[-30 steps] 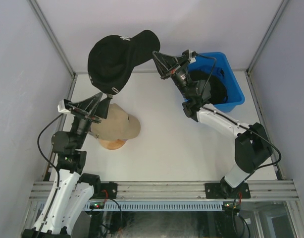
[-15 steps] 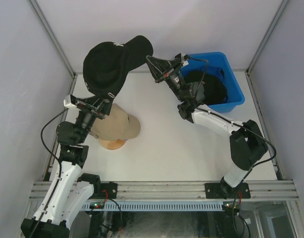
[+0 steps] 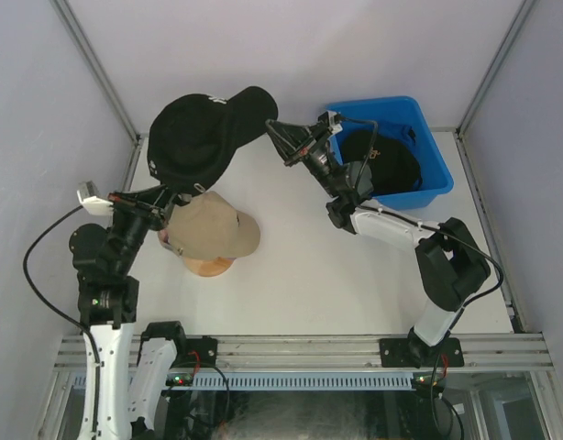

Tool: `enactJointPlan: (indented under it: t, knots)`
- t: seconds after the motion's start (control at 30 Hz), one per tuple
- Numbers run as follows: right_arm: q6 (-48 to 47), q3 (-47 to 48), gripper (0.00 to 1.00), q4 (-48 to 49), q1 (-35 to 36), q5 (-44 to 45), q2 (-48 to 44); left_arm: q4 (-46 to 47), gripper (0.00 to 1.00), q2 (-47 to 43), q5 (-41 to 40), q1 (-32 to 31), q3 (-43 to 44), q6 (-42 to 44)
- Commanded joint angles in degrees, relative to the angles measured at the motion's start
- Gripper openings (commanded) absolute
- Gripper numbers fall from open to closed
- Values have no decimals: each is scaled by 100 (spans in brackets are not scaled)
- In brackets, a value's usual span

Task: Stack the hats
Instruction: Stack the hat on the hat.

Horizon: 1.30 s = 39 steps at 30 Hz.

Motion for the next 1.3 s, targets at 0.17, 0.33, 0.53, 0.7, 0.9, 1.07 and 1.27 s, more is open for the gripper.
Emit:
enactJointPlan:
  t: [0.17, 0.33, 0.53, 0.7, 0.9, 1.07, 1.27]
  knots:
    - [-350, -637, 0, 960, -110, -377, 185, -2536, 0, 99, -865, 46, 1044, 2593]
    - [-393, -877, 0, 1286, -171, -503, 425, -2869, 0, 240, -1088, 47, 1125, 3040]
    - [-394, -1170, 0, 1641, -289, -551, 685, -3387, 0, 517, -1266, 52, 1521, 3676]
    - [-355, -1362, 0, 1865, -316, -622, 893, -3810, 0, 688, -1479, 91, 1852, 4007]
    - [-436, -1602, 0, 1900, -293, -717, 995, -4247, 0, 761, -1661, 106, 2059, 4177]
    - [-682, -1652, 0, 1907, -217, -821, 1101, -4445, 0, 676, -1880, 99, 2025, 4276]
    - [-958, -1652, 0, 1922, -144, -811, 1346, -4164, 0, 565, -2059, 105, 1901, 4394]
